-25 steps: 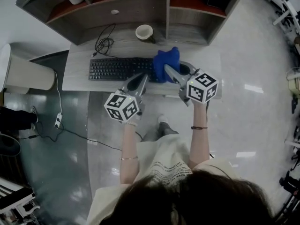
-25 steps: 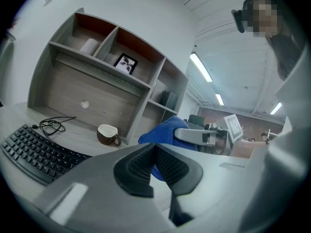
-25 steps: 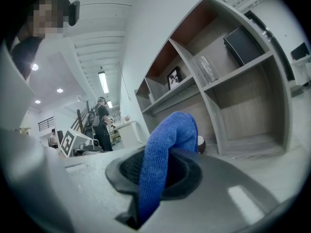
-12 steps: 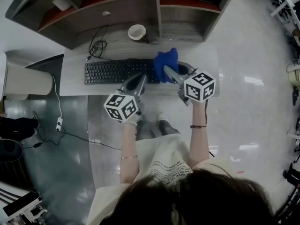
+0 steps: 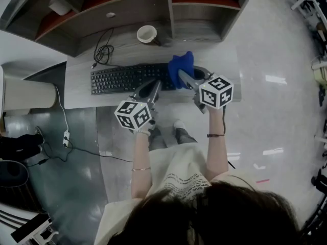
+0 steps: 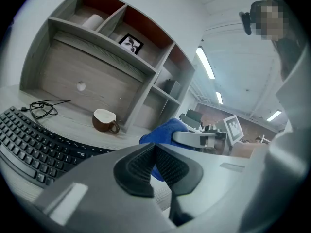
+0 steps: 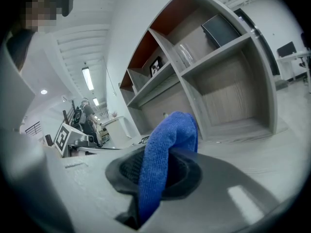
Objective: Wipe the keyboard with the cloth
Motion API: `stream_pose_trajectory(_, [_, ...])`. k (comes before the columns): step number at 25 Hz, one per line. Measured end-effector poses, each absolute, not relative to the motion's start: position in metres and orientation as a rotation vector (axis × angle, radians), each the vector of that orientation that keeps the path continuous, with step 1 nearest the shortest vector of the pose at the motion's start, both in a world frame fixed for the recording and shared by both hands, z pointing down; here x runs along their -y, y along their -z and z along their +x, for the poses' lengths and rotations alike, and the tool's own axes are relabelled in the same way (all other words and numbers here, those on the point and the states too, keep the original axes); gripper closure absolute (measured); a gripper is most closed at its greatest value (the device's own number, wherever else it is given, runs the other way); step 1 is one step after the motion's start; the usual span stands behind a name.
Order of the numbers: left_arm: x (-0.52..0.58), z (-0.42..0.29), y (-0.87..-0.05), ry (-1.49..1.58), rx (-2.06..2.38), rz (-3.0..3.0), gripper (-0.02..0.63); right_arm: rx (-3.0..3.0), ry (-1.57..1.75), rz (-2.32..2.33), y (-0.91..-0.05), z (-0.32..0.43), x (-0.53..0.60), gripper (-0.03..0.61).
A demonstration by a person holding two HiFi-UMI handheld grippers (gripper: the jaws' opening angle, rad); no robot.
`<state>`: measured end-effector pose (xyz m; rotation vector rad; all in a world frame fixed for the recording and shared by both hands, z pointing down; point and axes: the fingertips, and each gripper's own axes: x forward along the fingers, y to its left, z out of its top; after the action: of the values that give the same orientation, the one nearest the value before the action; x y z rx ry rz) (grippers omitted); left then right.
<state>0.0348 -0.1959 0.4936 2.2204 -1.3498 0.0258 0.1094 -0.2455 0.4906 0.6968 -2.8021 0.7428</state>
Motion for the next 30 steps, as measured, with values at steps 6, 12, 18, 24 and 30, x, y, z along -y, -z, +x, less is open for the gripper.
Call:
stream_pose_trajectory(6, [0.197, 0.025, -0.503, -0.026, 1.323, 2.210, 0.623, 2.757, -0.781, 0.747, -0.505, 0.099, 0.246, 0.526])
stream_pose_trajectory(12, [0.198, 0.014, -0.510, -0.029, 1.287, 2.210, 0.623, 2.726, -0.810, 0.782, -0.515, 0.086, 0.246, 0.526])
stream_pose_trajectory(18, [0.196, 0.004, -0.516, -0.034, 1.248, 2.210, 0.623, 2.709, -0.846, 0.823, -0.520, 0.074, 0.247, 0.526])
stream_pose_trajectory(24, [0.196, -0.012, -0.520, -0.029, 1.232, 2.203, 0.623, 2.699, -0.873, 0.838, -0.524, 0.058, 0.245, 0.526])
stream_pose_trajectory(30, [0.196, -0.025, -0.522, -0.024, 1.219, 2.195, 0.623, 2.686, -0.885, 0.854, -0.526, 0.047, 0.246, 0.526])
